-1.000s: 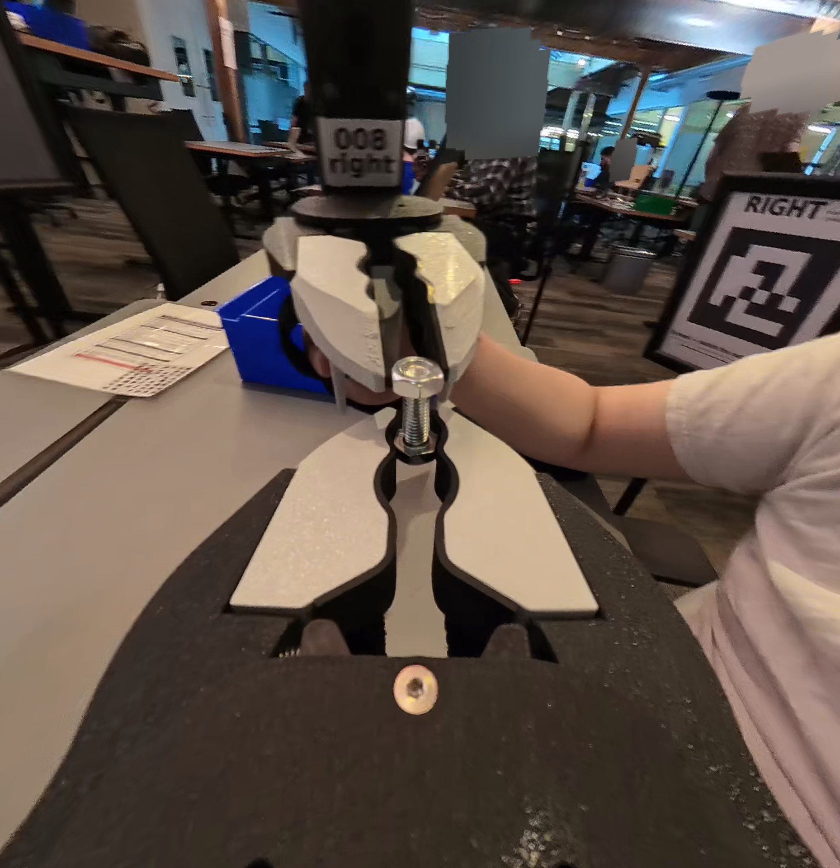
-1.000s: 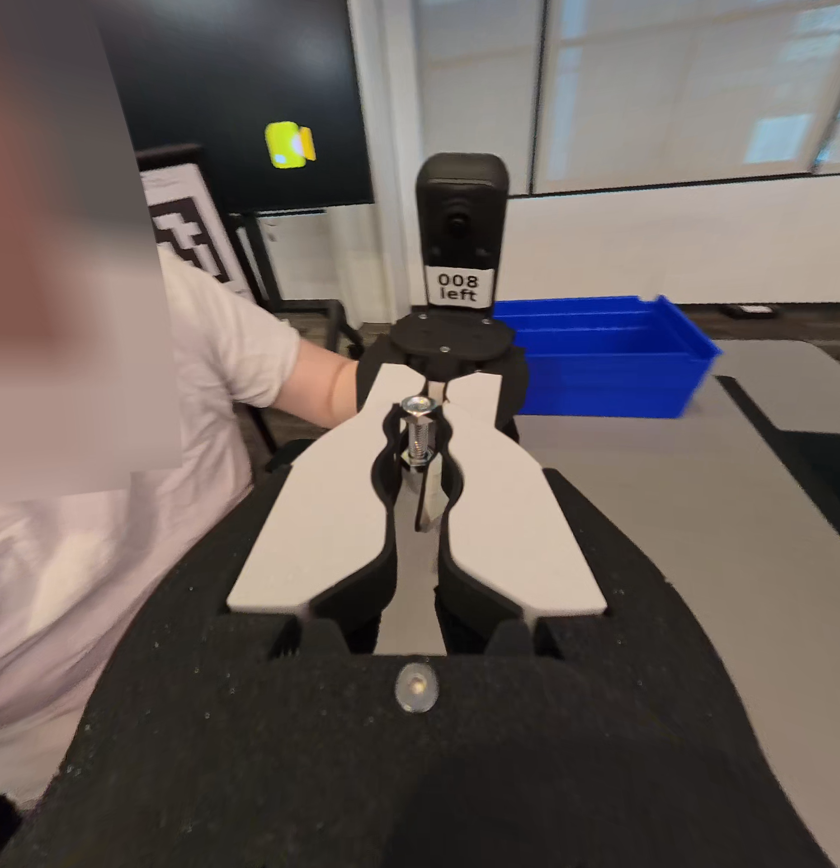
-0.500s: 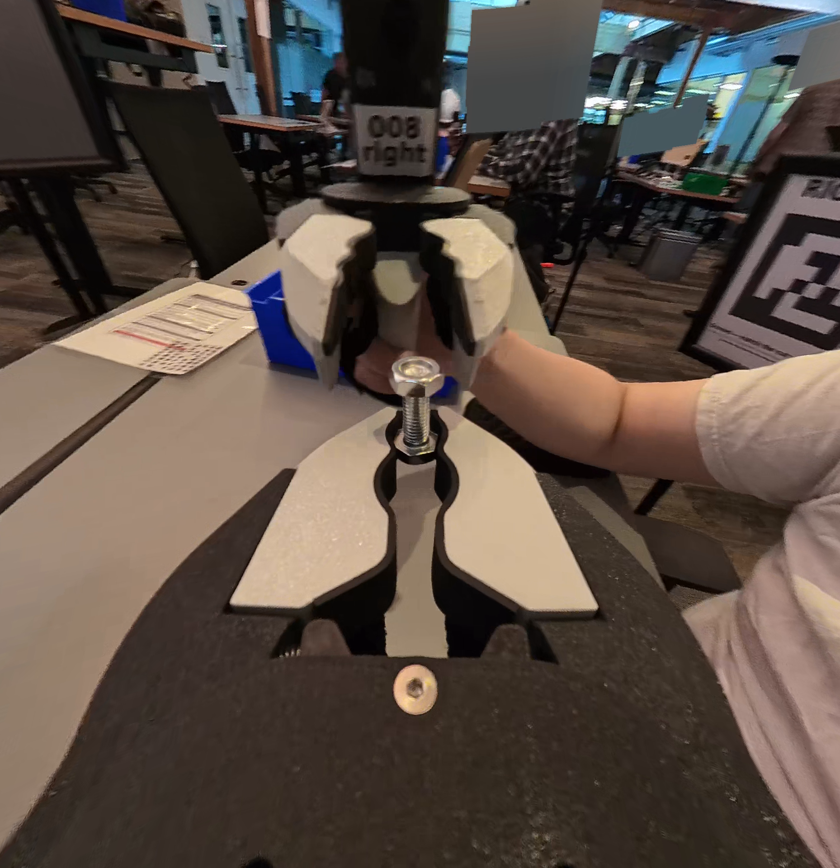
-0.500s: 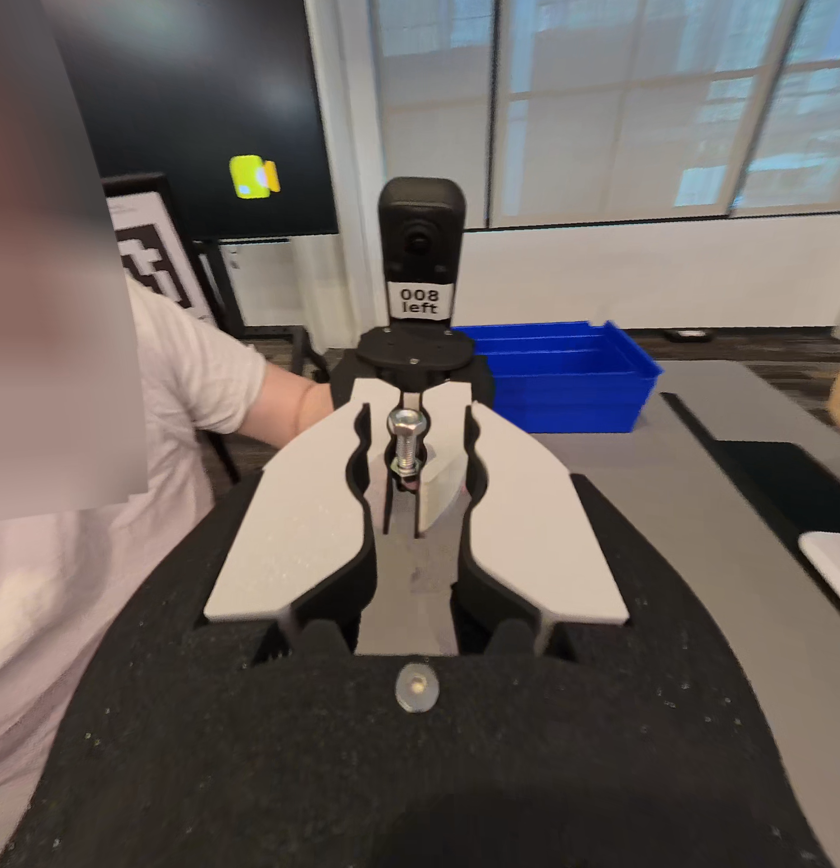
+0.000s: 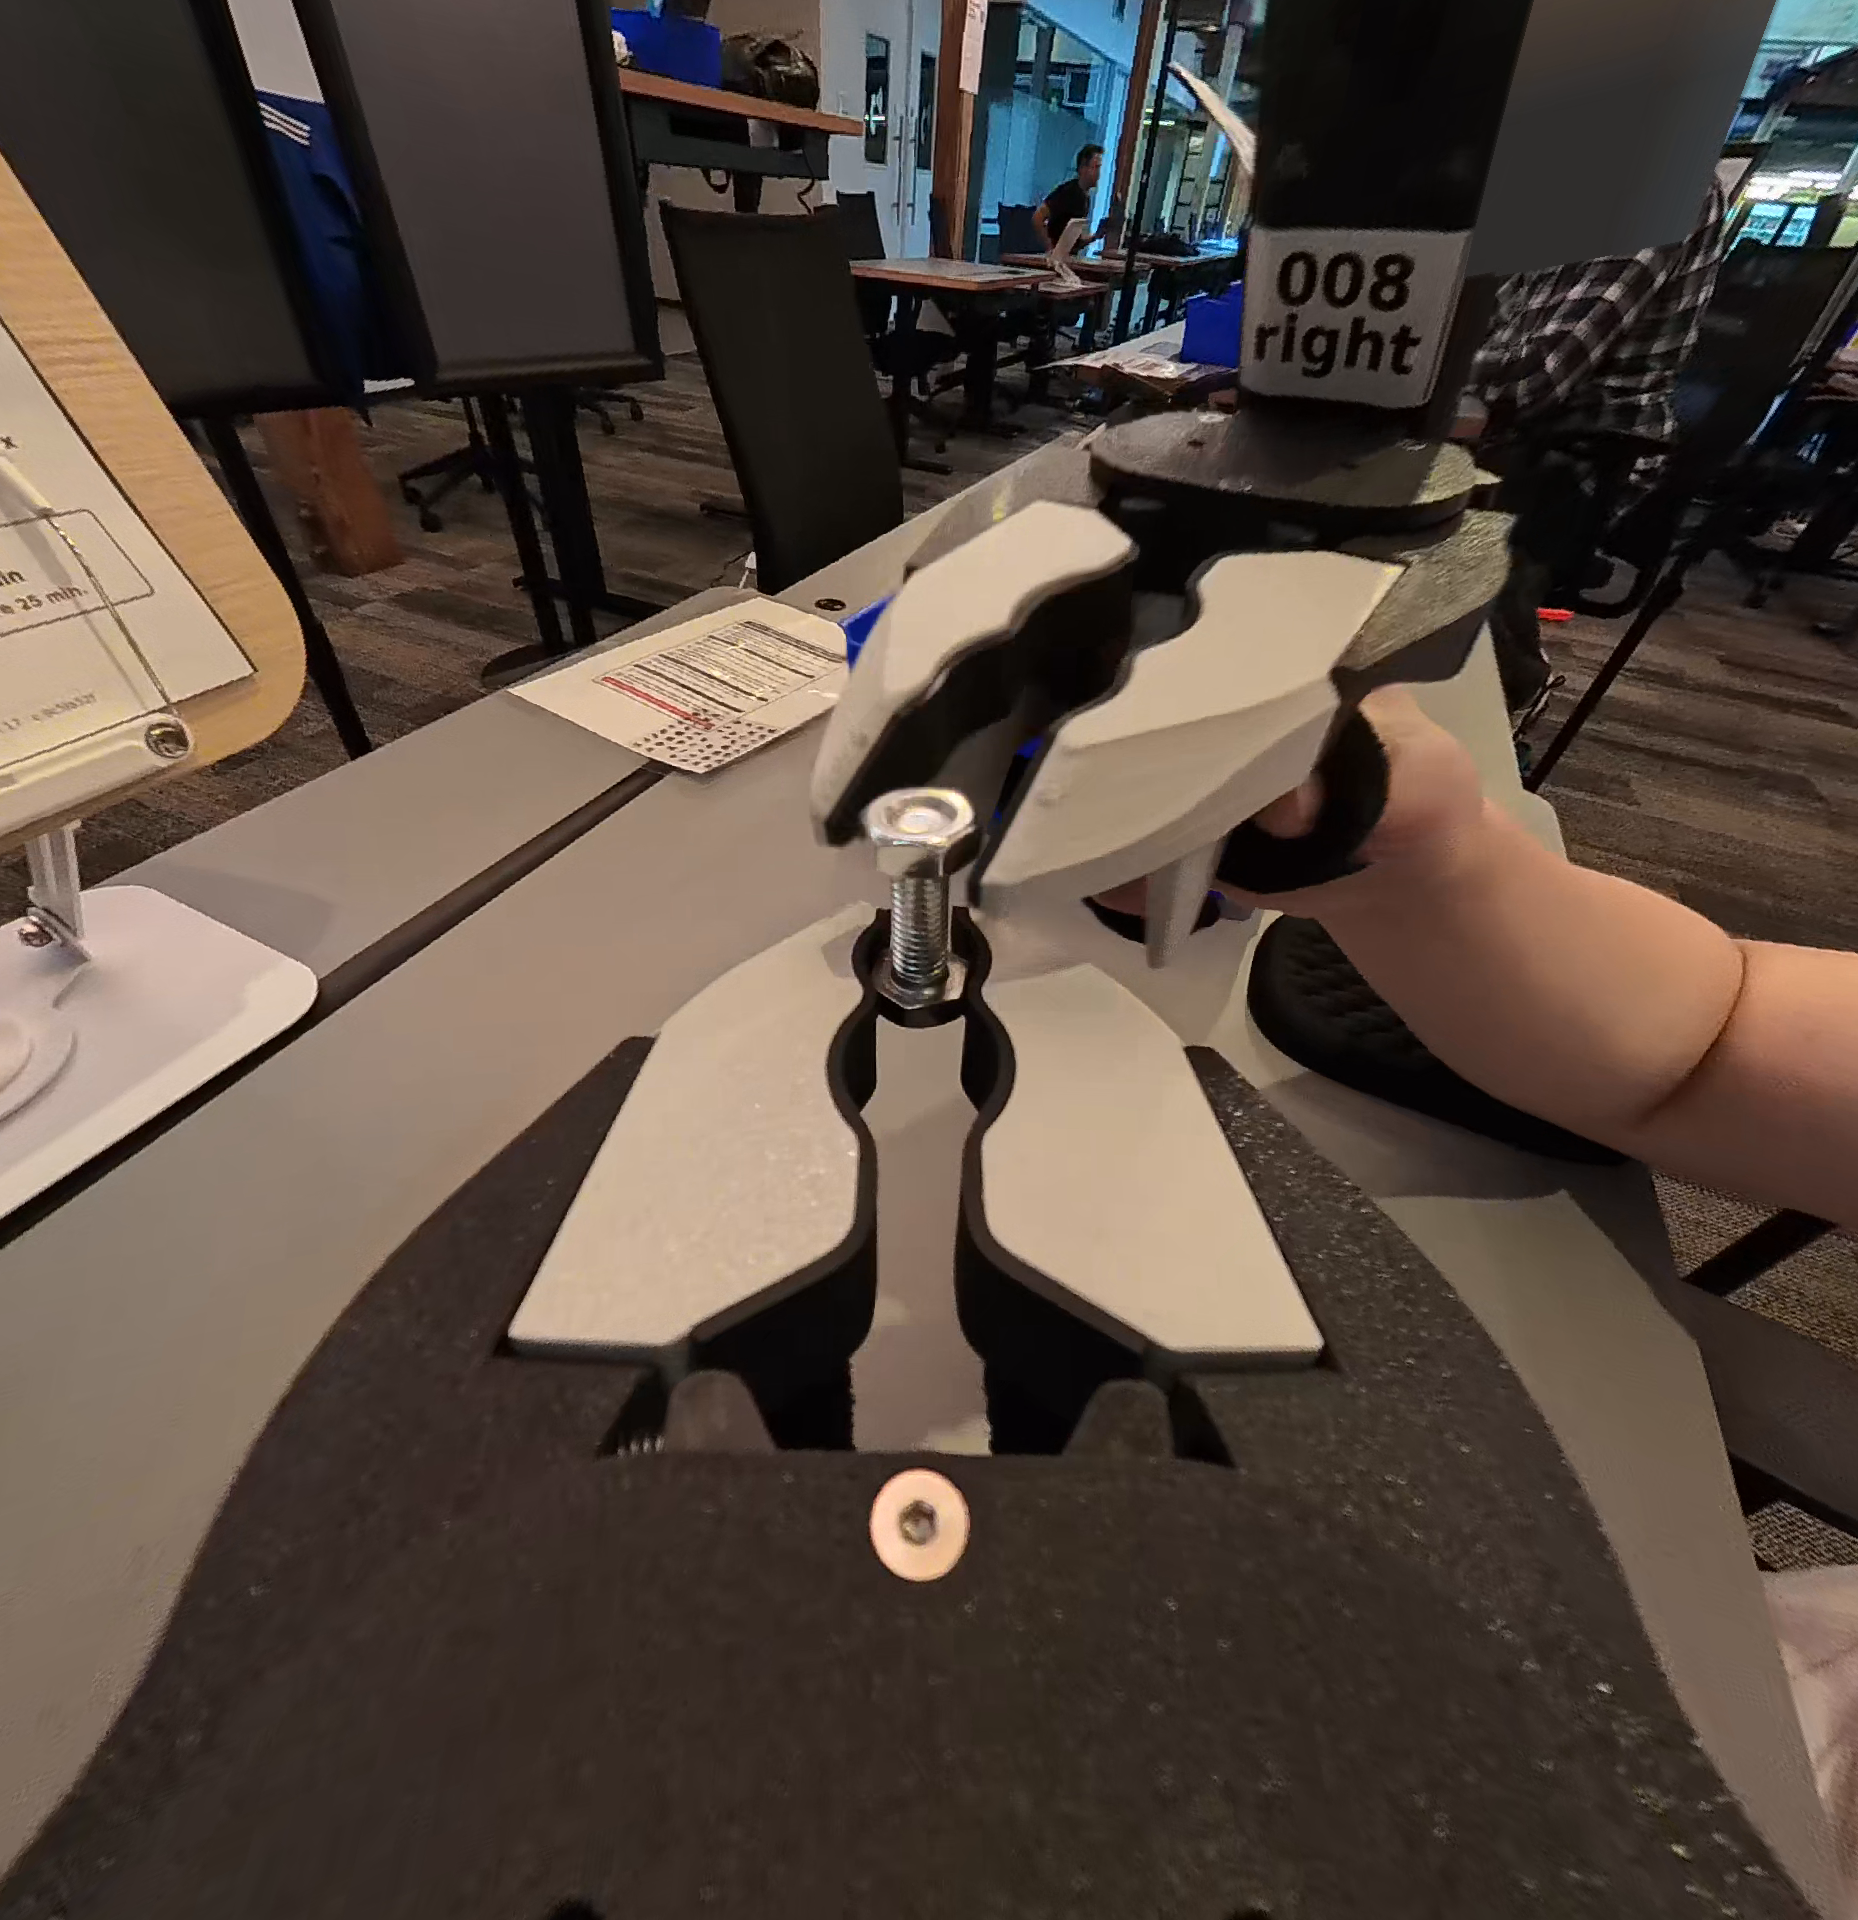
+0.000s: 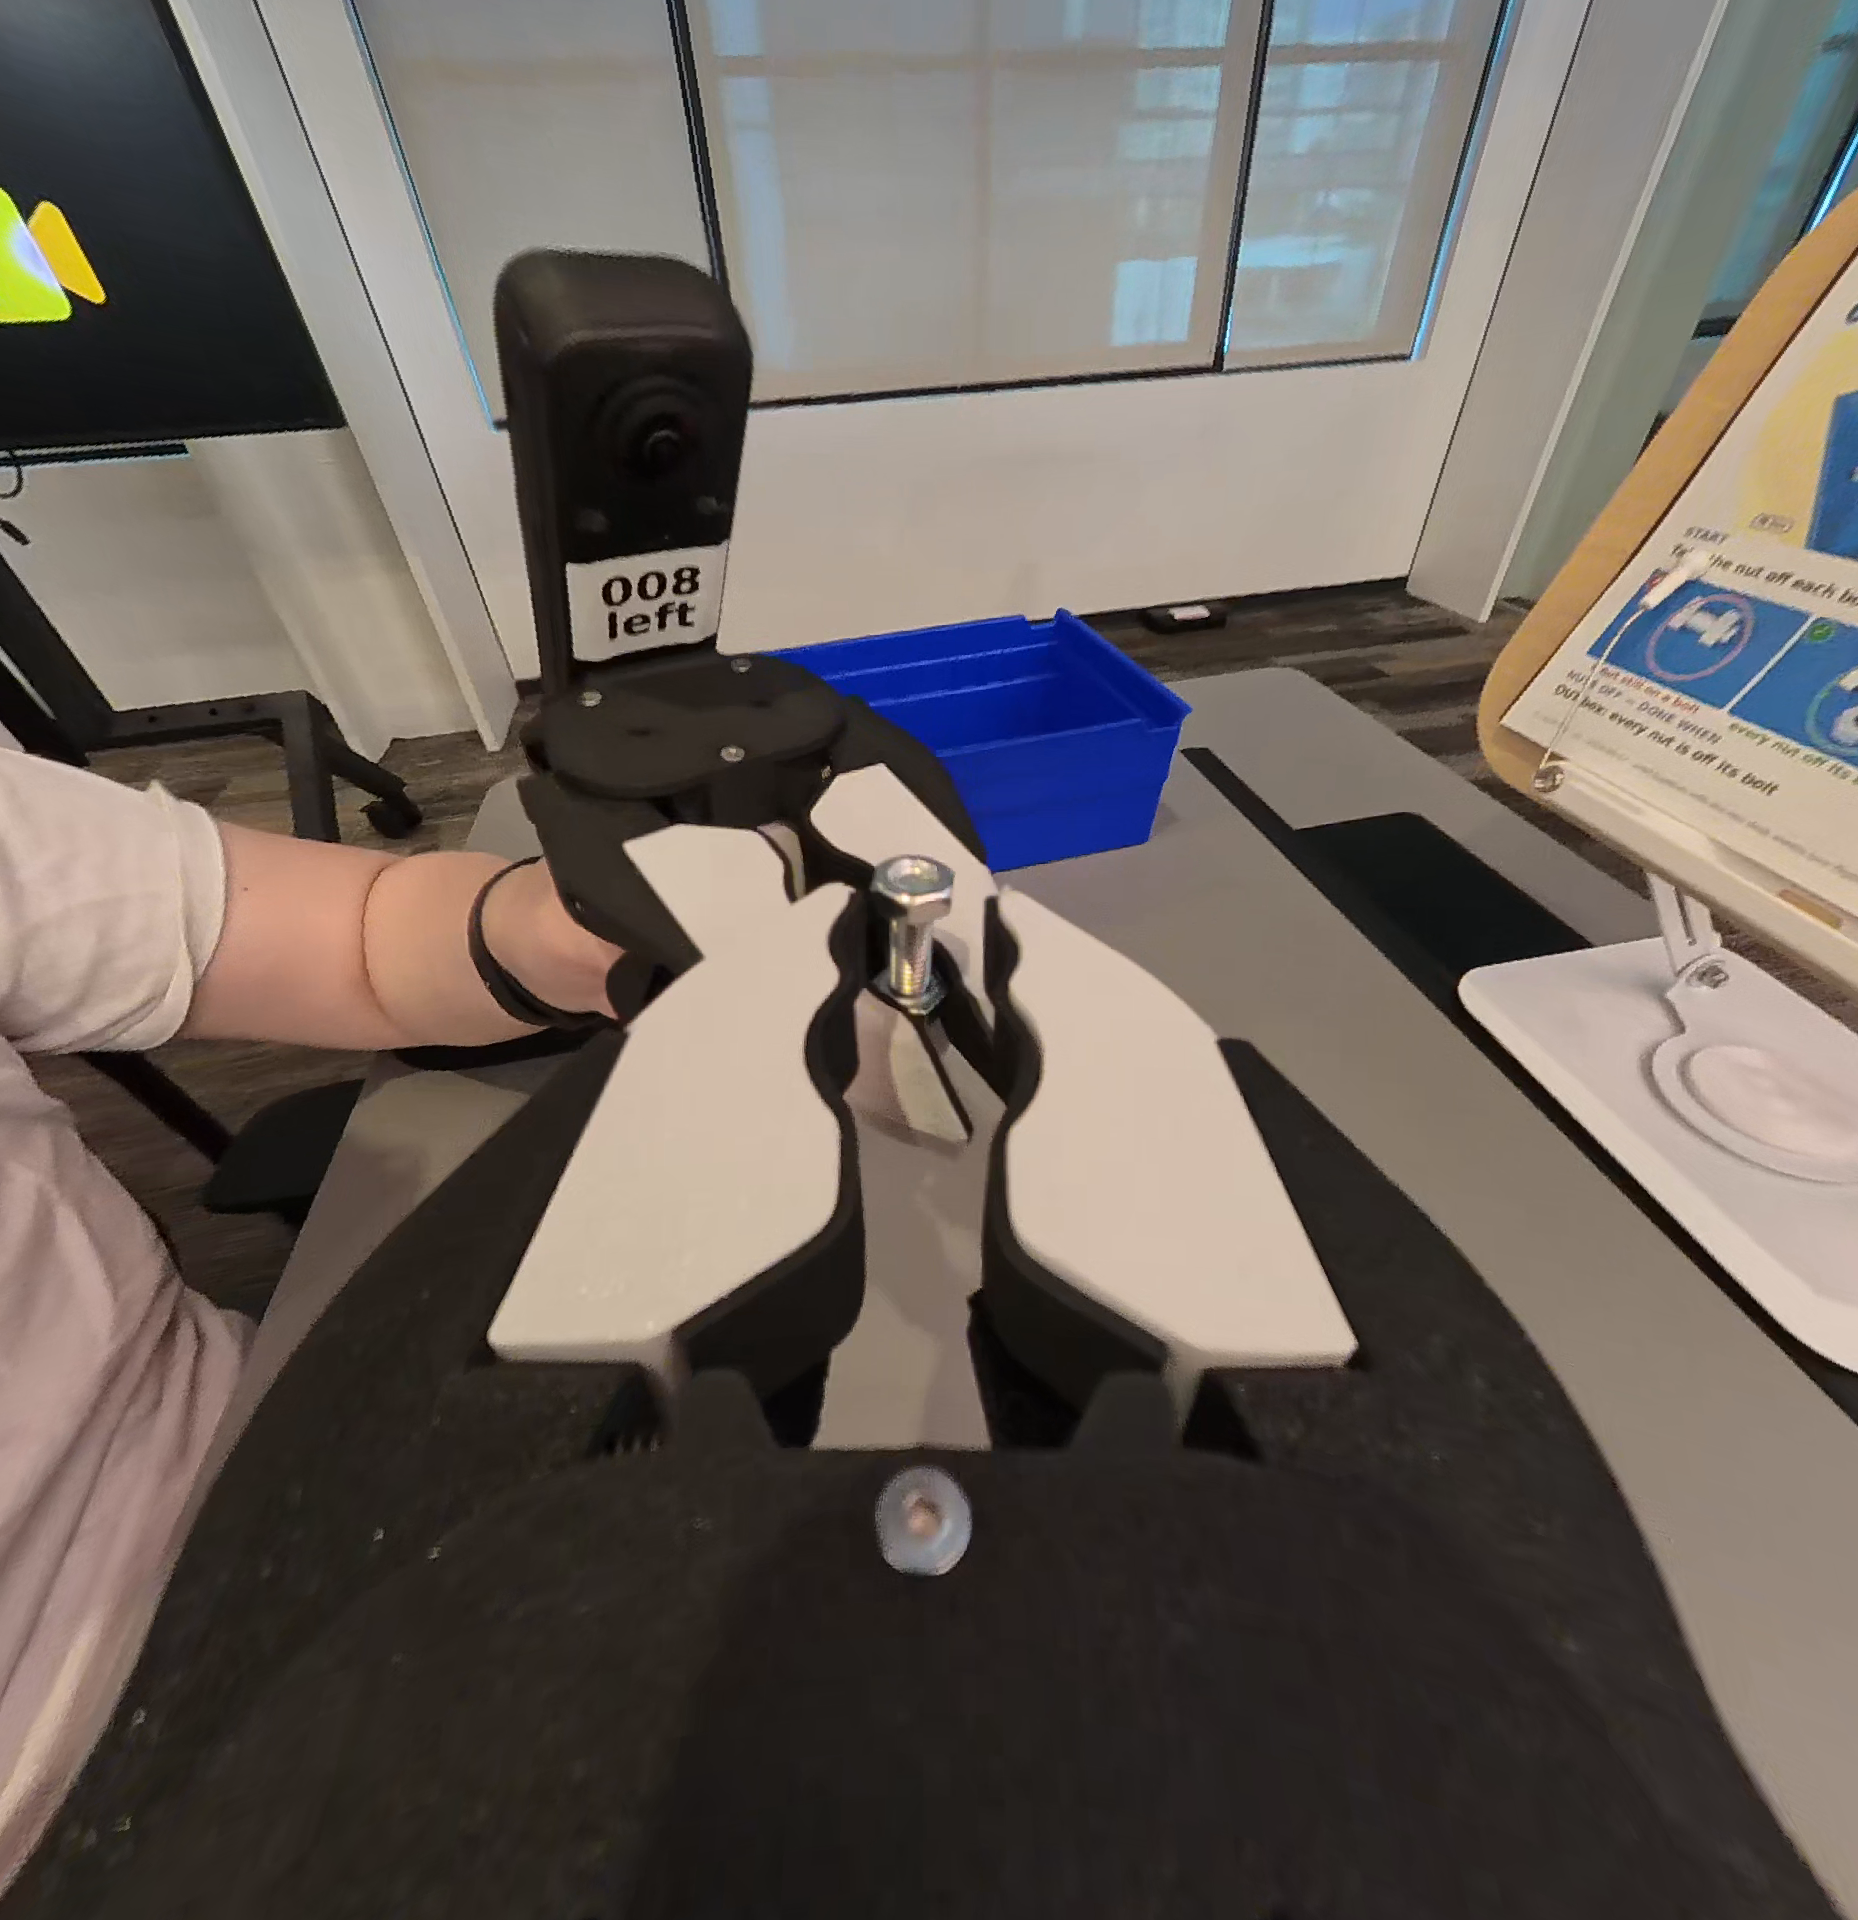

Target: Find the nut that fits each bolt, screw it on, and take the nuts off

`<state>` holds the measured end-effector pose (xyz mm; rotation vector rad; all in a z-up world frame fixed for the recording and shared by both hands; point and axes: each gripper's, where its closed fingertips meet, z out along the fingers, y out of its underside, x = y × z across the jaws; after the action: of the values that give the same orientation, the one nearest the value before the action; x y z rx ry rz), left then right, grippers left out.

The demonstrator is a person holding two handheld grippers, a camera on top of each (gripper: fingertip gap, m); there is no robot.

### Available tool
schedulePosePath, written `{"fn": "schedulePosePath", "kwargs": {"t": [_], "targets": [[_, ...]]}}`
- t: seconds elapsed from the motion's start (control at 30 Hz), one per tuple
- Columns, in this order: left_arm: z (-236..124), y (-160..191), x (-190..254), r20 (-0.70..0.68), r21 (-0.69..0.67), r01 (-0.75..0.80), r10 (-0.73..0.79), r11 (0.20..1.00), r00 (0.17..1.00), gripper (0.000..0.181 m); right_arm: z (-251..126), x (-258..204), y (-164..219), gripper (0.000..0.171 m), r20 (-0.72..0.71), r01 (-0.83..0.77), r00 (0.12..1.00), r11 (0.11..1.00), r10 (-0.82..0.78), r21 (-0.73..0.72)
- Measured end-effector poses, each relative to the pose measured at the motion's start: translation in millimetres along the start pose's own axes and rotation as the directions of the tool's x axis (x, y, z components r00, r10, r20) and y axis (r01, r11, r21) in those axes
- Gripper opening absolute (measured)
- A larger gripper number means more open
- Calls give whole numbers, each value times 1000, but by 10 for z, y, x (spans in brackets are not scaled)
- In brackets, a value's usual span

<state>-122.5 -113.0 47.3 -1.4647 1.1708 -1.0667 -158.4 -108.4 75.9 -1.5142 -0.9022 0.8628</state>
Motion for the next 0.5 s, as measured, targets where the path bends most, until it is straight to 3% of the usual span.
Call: {"fn": "schedulePosePath", "kwargs": {"t": [0.23, 0.5], "targets": [[-23, -56, 127, -78, 11, -1, 2, 1000, 997, 11, -51, -118, -59, 13, 124, -17, 992, 999, 11, 43], [-91, -125, 562, -355, 15, 30, -22, 999, 935, 10, -227, -423, -135, 13, 451, -90, 892, 989, 27, 118]]}}
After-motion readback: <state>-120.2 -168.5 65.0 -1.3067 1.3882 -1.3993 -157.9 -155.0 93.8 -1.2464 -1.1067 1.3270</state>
